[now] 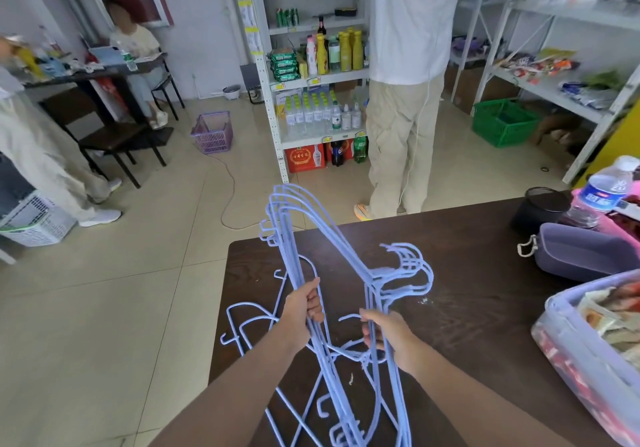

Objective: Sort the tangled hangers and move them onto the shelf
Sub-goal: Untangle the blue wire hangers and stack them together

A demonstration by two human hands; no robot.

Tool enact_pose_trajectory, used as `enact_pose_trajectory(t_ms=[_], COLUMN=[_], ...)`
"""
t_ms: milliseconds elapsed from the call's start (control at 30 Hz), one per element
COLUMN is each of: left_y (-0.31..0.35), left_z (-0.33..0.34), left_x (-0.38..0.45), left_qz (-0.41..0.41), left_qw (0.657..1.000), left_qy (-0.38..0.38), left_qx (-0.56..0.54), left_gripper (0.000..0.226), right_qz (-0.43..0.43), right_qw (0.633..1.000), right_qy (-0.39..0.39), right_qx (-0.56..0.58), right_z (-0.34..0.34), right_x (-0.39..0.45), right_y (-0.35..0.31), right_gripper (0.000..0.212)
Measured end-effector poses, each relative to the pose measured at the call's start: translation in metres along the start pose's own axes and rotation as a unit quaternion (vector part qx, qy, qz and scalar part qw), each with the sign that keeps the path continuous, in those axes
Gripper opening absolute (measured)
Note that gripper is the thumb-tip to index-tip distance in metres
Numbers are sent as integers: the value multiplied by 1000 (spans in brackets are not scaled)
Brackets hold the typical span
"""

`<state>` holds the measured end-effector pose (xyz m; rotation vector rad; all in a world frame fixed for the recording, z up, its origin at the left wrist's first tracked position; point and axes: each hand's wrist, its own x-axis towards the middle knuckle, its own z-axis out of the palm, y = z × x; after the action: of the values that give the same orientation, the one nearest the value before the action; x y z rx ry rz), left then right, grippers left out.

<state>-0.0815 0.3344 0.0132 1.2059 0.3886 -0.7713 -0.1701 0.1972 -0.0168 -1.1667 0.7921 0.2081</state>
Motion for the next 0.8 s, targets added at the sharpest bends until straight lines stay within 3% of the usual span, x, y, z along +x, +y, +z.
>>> enact_pose_trajectory(t_ms=[100, 200, 267, 333, 400, 500, 567, 633, 733, 767, 800], left_y=[10, 26, 38, 50, 61, 76, 81, 82, 75, 69, 64], left_z=[3, 3, 0, -2, 0, 6, 10, 13, 18, 18, 16], left_x=[-3, -6, -3, -7, -17, -26, -29, -28, -26, -26, -26], left_qz=[19, 57, 112, 221, 349, 461, 467, 441, 375, 356, 328], left_qw=[999, 995, 982, 913, 807, 678, 579, 503, 445, 451, 461], left_qy=[26, 58, 110, 221, 272, 214, 173, 149, 119, 103, 91], left_qx=[17, 55, 106, 262, 391, 530, 645, 729, 805, 812, 819], left_gripper=[31, 9, 57, 83, 90, 98, 97, 93, 68, 54, 43], right_qz=[-72, -140, -180, -213, -237, -255, -265, -259, -246, -250, -255], right_qw=[997, 979, 947, 914, 884, 846, 816, 796, 764, 748, 732], right_qy=[14, 66, 117, 134, 131, 108, 83, 58, 33, 36, 41], right_qx=[-9, -131, -238, -318, -381, -455, -506, -543, -595, -614, -631], right_z=[3, 6, 8, 8, 9, 9, 9, 9, 9, 9, 9], right_x=[-1, -5, -11, -18, -23, -28, -31, -32, -31, -33, -33], right_y=[-14, -31, -43, -57, -73, -96, -107, -111, -104, -101, -96], right_gripper=[39, 41, 39, 38, 36, 38, 31, 27, 19, 12, 20])
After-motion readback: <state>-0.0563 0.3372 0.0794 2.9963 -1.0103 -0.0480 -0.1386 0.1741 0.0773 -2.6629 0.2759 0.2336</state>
